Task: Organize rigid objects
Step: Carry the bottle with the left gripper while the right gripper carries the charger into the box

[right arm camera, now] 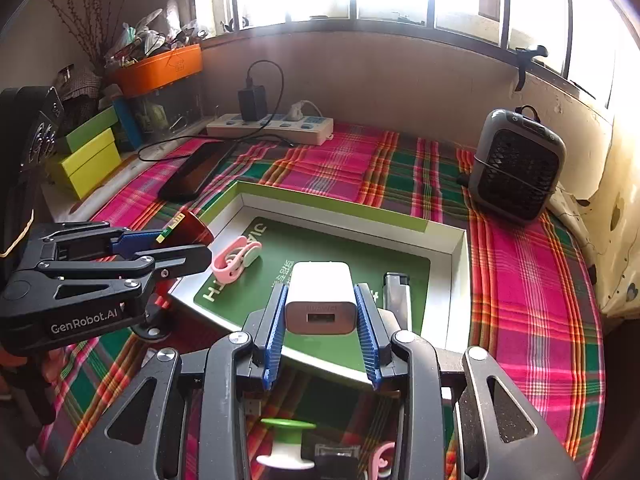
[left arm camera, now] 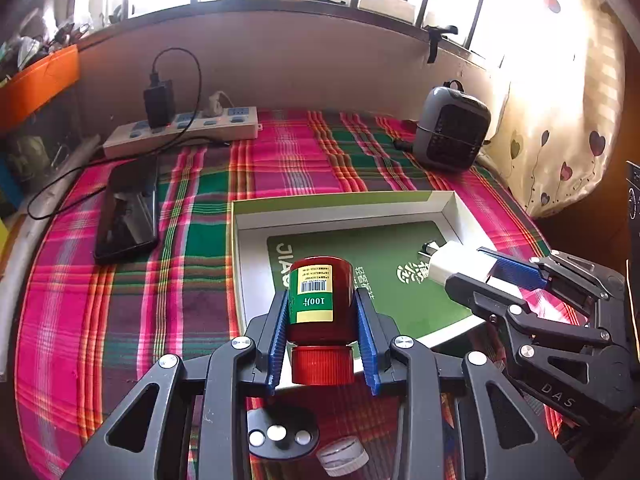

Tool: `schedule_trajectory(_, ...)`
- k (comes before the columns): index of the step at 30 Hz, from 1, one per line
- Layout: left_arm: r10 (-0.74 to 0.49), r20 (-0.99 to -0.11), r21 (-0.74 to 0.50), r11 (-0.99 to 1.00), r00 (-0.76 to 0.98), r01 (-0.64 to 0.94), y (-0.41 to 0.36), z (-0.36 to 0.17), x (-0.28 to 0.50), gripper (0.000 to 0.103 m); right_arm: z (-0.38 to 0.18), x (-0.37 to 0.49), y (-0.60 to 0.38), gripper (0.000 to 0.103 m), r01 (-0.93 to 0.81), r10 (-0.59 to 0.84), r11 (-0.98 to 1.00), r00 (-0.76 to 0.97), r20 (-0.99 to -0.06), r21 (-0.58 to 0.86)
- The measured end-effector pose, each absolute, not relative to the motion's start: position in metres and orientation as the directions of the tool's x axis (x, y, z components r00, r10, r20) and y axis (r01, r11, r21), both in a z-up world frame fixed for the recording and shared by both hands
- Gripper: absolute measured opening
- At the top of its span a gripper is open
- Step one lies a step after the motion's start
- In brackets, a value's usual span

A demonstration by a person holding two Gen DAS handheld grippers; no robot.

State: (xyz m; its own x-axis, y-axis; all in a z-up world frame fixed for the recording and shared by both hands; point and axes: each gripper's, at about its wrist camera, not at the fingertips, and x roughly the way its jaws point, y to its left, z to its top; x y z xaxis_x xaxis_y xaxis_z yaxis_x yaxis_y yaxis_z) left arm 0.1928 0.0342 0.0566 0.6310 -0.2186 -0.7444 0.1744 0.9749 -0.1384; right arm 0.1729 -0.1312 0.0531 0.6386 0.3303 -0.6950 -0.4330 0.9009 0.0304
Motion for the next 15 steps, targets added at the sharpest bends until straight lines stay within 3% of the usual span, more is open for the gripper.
schedule_trajectory(15,-0.241,-0.758,-0.143,0.968,0.606,0.206,0.023,0.041,0.220,0.031,0.033,0.221,-0.129,0.035,-0.407,0.301,0.912,0.601,-0.741,0.040)
